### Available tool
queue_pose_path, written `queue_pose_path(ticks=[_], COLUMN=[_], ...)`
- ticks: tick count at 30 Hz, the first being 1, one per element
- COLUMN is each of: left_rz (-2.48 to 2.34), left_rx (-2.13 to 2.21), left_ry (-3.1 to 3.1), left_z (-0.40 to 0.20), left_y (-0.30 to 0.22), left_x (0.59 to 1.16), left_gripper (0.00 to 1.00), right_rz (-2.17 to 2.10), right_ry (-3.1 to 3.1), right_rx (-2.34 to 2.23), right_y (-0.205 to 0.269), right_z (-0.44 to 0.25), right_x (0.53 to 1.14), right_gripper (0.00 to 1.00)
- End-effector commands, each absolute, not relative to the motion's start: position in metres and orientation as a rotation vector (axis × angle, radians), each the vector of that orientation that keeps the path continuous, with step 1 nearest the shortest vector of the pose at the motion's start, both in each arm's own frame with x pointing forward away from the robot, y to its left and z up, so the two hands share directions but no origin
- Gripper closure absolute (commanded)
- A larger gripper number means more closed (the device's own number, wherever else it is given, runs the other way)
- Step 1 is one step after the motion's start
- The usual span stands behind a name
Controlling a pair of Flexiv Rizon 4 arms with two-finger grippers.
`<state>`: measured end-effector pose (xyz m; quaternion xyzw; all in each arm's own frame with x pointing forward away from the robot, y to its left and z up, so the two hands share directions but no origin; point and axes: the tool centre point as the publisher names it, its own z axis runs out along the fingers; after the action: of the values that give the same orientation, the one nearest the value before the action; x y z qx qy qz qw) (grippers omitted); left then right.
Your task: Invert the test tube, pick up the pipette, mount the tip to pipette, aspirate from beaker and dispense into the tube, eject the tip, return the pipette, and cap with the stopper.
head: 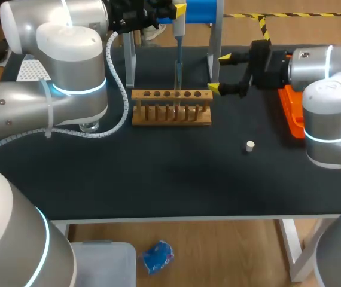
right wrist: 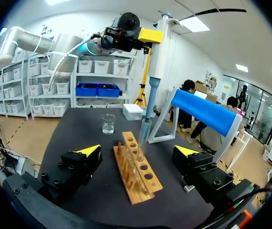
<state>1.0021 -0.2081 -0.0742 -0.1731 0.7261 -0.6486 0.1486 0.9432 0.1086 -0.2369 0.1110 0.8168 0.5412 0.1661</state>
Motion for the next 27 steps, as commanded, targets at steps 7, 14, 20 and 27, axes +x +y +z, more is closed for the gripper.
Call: queue_pose_path(ticks=[7,14,20,27], left_rz=[-1.855,-1.843,-1.828,-1.814], left_rx=[-0.479,-0.465,-0.456,-0.443], left_ry=[2.091,2.096,2.101,2.101], left_z=[-0.064,-0.056,-0.051,-0.043], left_y=[-0.211,-0.21,-0.209,-0.211], left_x=[1.002,1.0,0.999,0.998], left_gripper=[1.0,1.0,1.0,1.0], right_rz=[1.543,1.543,1.543,1.543], right_ry=[2.324,2.324,2.324,2.324], right_rx=[0.315,0.315,0.315,0.315], right_y=[0.108,0.108,0.108,0.108], right_z=[-0.238,-0.238,-0.238,-0.238], right_x=[0.944,0.944,0.944,0.944], right_gripper=[0.0,0.0,0.0,0.0])
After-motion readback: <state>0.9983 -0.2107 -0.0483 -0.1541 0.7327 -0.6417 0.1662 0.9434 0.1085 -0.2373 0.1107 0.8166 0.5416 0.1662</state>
